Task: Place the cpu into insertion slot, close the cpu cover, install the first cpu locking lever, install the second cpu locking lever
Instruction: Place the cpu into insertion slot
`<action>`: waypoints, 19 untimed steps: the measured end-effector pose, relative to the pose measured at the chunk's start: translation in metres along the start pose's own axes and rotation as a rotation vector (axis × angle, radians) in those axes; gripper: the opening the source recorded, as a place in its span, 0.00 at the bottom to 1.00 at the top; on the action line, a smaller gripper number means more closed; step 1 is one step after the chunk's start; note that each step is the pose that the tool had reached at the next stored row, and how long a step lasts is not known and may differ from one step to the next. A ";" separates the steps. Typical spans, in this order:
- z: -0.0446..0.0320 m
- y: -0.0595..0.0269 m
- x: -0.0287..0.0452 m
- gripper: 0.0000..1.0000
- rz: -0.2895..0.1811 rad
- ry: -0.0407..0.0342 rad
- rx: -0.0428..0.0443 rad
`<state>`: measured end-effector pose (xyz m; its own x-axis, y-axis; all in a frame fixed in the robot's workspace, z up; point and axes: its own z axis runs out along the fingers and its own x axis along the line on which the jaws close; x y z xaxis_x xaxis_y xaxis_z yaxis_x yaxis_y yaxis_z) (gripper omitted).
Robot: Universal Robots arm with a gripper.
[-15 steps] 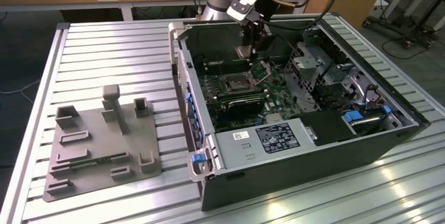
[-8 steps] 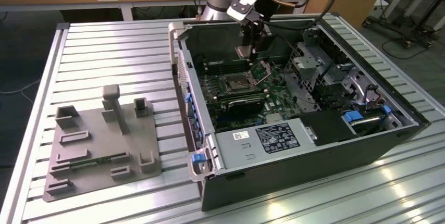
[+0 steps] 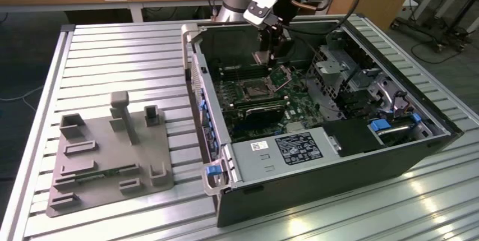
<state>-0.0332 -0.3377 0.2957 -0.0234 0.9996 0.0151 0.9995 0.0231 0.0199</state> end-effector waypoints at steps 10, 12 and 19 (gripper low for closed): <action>0.0177 -0.0002 0.0051 0.54 0.008 -0.0217 0.0006; 0.0213 -0.0007 0.0051 0.54 0.020 -0.0227 0.0005; 0.0292 -0.0033 0.0050 0.54 0.023 -0.0231 0.0014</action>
<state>-0.0360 -0.3323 0.2665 0.0005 1.0000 -0.0075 0.9998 -0.0003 0.0185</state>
